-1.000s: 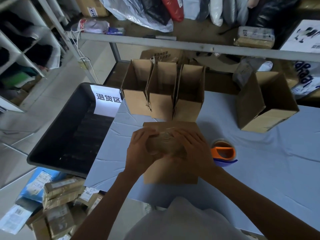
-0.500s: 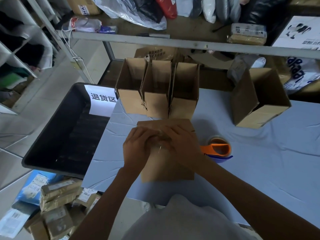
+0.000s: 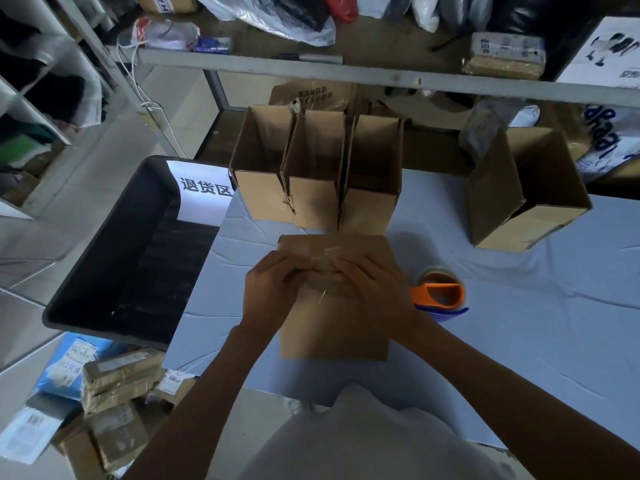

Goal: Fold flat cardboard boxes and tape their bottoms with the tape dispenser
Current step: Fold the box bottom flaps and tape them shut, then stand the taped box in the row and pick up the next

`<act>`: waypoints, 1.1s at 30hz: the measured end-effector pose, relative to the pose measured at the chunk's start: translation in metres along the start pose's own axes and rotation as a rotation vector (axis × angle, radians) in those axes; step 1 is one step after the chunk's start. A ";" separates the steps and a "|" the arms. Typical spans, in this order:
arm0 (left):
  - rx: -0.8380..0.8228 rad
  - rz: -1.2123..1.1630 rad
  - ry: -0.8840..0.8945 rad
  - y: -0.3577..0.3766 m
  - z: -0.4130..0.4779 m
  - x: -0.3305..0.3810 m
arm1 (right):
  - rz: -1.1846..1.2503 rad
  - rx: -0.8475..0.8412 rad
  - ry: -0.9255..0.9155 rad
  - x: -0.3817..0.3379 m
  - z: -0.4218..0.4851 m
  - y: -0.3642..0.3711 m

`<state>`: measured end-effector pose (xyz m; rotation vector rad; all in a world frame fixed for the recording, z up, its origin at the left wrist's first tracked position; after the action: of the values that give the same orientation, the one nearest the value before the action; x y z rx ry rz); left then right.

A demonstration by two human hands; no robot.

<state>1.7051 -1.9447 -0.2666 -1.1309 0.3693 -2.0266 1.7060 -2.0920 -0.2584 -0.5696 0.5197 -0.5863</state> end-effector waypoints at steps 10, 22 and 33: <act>0.049 0.035 -0.028 -0.007 -0.001 0.009 | 0.009 -0.060 -0.005 0.007 0.004 -0.011; 0.053 -0.180 -0.007 -0.011 0.064 0.062 | 0.208 0.035 0.364 0.067 0.035 -0.096; 0.107 -0.495 -0.356 0.075 0.131 0.068 | 0.417 -0.004 0.957 0.162 -0.036 -0.155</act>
<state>1.8279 -2.0300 -0.1953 -1.5943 -0.2195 -2.1597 1.7449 -2.3148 -0.2340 -0.1342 1.5014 -0.4278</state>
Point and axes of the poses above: each hand's wrist, its own z-axis towards the middle knuckle, its own y-axis out of the palm, x = y × z, the point moved 10 cm from there along z, towards the middle knuckle, and after that the axes turned 11 degrees about x, right-handed, at the moved point
